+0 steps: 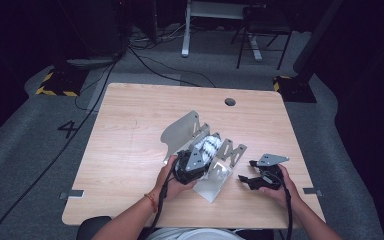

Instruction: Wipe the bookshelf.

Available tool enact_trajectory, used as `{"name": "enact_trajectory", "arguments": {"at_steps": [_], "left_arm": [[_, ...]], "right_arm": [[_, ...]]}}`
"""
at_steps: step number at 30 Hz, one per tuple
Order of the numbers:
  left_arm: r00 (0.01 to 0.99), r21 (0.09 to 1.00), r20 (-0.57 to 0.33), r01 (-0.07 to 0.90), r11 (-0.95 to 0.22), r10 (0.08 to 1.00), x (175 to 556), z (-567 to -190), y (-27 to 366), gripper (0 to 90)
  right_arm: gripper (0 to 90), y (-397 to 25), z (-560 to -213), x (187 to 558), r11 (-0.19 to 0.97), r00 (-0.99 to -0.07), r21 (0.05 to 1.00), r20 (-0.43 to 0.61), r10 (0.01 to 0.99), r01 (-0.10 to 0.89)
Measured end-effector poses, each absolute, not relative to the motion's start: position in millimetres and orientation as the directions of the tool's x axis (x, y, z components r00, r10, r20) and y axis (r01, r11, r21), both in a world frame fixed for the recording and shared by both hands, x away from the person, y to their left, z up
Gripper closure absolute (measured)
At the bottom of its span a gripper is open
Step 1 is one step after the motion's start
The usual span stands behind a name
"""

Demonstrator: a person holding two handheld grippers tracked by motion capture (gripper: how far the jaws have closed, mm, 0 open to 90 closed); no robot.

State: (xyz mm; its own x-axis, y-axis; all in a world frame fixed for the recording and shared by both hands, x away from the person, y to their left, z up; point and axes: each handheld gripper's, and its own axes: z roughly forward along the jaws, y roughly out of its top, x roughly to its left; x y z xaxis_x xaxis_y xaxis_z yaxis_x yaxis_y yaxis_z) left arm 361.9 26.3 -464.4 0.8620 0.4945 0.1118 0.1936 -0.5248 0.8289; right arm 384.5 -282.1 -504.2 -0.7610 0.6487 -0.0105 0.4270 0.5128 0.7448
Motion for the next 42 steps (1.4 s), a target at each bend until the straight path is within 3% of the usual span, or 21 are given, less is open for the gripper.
{"name": "enact_trajectory", "arguments": {"at_steps": [9, 13, 28, 42], "left_arm": [[0.867, 0.773, 0.098, 0.243, -0.586, 0.488, 361.3, -490.2, 16.2, 79.1], [0.866, 0.775, 0.122, 0.222, -0.592, 0.484, 362.3, -485.1, 17.6, 79.0], [0.831, 0.909, 0.139, 0.108, -0.403, 0.538, 355.3, -427.8, 39.4, 78.2], [0.849, 0.816, 0.166, 0.167, -0.553, 0.502, 361.9, -465.2, 27.7, 79.2]], "right_arm": [[21.4, -280.0, -504.0, 386.5, 0.521, -0.772, 0.744, -0.011, 0.636, 0.419], [21.4, -279.5, -504.1, 386.6, 0.52, -0.772, 0.743, -0.007, 0.636, 0.421], [21.4, -279.3, -504.1, 386.8, 0.519, -0.773, 0.744, -0.006, 0.635, 0.421], [21.2, -278.9, -504.2, 387.4, 0.521, -0.774, 0.744, -0.007, 0.633, 0.419]]}}
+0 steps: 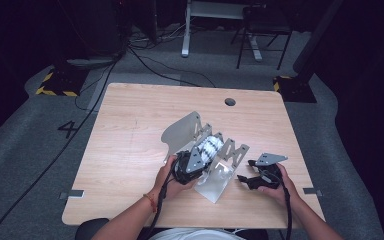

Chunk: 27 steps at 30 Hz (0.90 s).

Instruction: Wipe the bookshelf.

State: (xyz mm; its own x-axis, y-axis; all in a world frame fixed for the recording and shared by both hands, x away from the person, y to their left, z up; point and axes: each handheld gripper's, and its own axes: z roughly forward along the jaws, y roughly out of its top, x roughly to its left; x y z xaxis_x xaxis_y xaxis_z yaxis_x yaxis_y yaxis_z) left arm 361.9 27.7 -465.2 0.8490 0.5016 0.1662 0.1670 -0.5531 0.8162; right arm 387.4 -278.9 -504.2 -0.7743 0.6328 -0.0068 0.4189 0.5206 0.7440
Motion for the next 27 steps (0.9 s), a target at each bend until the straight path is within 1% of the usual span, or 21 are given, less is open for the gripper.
{"name": "enact_trajectory", "arguments": {"at_steps": [3, 8, 18, 24, 27], "left_arm": [[0.857, 0.789, 0.166, 0.181, -0.587, 0.488, 361.4, -477.5, 19.1, 79.2], [0.854, 0.788, 0.178, 0.174, -0.591, 0.489, 362.0, -476.6, 16.9, 79.3], [0.834, 0.855, 0.203, 0.105, -0.508, 0.513, 358.1, -441.5, 30.4, 79.2], [0.814, 0.899, 0.189, 0.082, -0.43, 0.55, 360.1, -422.2, 38.2, 78.9], [0.817, 0.896, 0.191, 0.081, -0.436, 0.544, 361.7, -421.6, 36.2, 79.0]], "right_arm": [[20.9, -278.1, -504.2, 388.2, 0.521, -0.776, 0.743, -0.005, 0.631, 0.42], [20.9, -277.7, -504.2, 388.4, 0.522, -0.775, 0.743, -0.005, 0.632, 0.42], [20.8, -277.6, -504.2, 388.8, 0.523, -0.777, 0.743, -0.005, 0.629, 0.419], [20.7, -277.1, -504.1, 389.4, 0.526, -0.779, 0.742, -0.008, 0.627, 0.416], [20.6, -277.1, -504.2, 389.5, 0.525, -0.779, 0.743, -0.008, 0.627, 0.415]]}}
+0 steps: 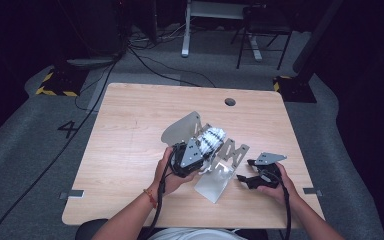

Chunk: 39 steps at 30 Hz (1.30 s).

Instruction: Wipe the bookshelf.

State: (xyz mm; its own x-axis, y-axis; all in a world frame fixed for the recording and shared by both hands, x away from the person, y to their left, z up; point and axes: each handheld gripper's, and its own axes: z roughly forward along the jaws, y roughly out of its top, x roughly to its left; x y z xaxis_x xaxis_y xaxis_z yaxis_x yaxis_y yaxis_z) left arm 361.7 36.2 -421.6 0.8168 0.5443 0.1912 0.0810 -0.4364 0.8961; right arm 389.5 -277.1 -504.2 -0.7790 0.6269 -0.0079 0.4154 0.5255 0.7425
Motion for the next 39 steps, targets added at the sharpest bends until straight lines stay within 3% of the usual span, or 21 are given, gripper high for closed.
{"name": "enact_trajectory", "arguments": {"at_steps": [7, 22, 39], "left_arm": [[0.831, 0.856, 0.213, 0.095, -0.508, 0.514, 367.0, -438.0, 25.3, 79.3], [0.865, 0.768, 0.15, 0.202, -0.607, 0.478, 376.5, -483.6, 15.4, 79.2], [0.862, 0.85, 0.192, 0.093, -0.519, 0.469, 369.4, -432.0, 23.4, 79.1]], "right_arm": [[20.6, -276.9, -504.3, 389.7, 0.525, -0.779, 0.743, -0.008, 0.627, 0.415], [20.6, -276.6, -504.3, 389.9, 0.526, -0.78, 0.744, -0.008, 0.625, 0.413], [20.4, -276.0, -504.3, 390.2, 0.526, -0.779, 0.743, -0.01, 0.627, 0.413]]}}
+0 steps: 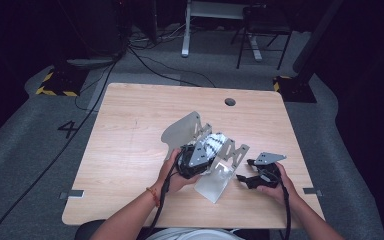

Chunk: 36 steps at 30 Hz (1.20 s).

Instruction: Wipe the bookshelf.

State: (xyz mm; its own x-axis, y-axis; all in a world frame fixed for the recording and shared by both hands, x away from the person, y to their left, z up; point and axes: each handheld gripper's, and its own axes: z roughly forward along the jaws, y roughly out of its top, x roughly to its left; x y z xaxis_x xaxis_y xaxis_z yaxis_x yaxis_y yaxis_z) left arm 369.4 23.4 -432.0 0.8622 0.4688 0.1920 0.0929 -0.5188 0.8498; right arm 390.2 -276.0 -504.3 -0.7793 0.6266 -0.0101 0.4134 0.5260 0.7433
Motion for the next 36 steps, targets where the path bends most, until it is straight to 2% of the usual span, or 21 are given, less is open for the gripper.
{"name": "enact_trajectory", "arguments": {"at_steps": [7, 18, 31, 36], "left_arm": [[0.862, 0.842, 0.237, 0.048, -0.537, 0.448, 372.9, -410.2, 24.2, 78.7], [0.877, 0.833, 0.203, 0.079, -0.548, 0.436, 379.3, -430.6, 22.9, 78.5], [0.888, 0.772, 0.172, 0.147, -0.619, 0.425, 380.5, -462.7, 15.7, 78.6], [0.888, 0.772, 0.169, 0.15, -0.617, 0.428, 378.8, -462.6, 17.0, 78.4]], "right_arm": [[20.4, -276.2, -504.3, 389.6, 0.525, -0.778, 0.743, -0.007, 0.628, 0.416], [20.3, -276.2, -504.3, 389.7, 0.524, -0.779, 0.743, -0.006, 0.627, 0.417], [20.3, -276.5, -504.3, 390.0, 0.526, -0.78, 0.743, -0.008, 0.625, 0.413], [20.1, -276.5, -504.3, 390.0, 0.526, -0.781, 0.743, -0.008, 0.624, 0.413]]}}
